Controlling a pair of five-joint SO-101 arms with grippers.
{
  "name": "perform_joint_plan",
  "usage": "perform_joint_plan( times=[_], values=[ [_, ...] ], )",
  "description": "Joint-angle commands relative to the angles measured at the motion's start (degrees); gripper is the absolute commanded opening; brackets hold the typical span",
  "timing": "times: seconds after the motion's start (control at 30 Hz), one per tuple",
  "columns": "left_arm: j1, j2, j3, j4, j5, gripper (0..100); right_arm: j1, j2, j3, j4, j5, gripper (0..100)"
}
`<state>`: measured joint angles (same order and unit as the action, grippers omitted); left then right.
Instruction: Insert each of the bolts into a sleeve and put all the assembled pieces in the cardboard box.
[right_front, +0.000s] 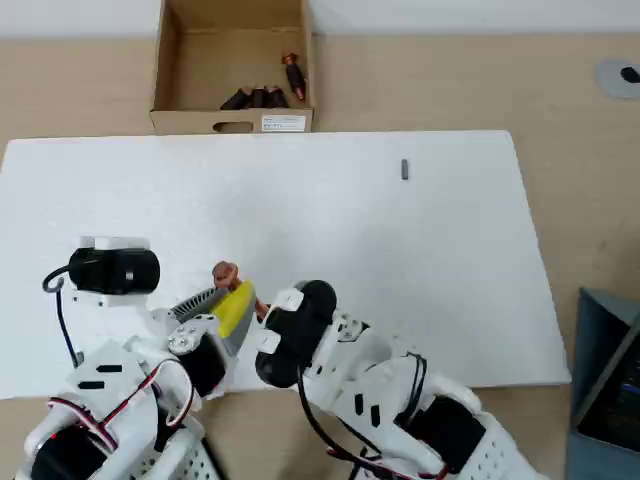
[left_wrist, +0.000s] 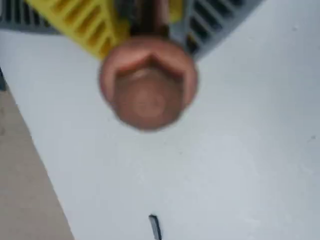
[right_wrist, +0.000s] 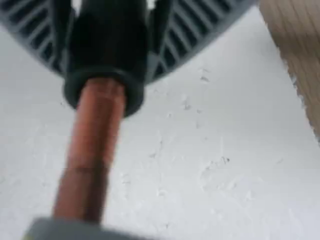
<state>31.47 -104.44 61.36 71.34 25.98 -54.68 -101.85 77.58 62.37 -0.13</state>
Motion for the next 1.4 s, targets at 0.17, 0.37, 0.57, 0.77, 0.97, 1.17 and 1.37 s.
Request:
perform_joint_plan(
  times=[0.17, 0.37, 0.57, 0.77, 0.97, 1.17, 1.37],
  values=[
    [1.23, 0.13, 2.46, 0.44, -0.35, 0, -0.75, -0.4, -0.4, -1.76, 0.26, 0.9],
    [1.23, 0.13, 6.15, 0.18, -0.35, 0, -0.75, -0.4, -0.66, -1.76, 0.26, 0.9],
    [2.11, 0.13, 6.24, 0.53, -0.35, 0, -0.75, -0.4, -0.66, -1.76, 0.26, 0.9],
    [2.46, 0.13, 2.2, 0.44, 0.09, 1, -0.57, -0.4, -0.66, -1.85, 0.35, 0.9],
    [1.32, 0.13, -1.14, 0.53, 0.09, 1, -0.48, -0.4, -0.75, -3.16, 0.35, 0.9],
    [1.32, 0.22, -1.49, 2.37, 0.0, 8, -0.48, -0.4, -0.66, -4.13, 0.35, 0.9],
    [1.32, 0.22, -1.41, 7.74, 0.0, 17, -0.48, -0.4, -0.66, -4.13, 0.35, 0.9]
  ],
)
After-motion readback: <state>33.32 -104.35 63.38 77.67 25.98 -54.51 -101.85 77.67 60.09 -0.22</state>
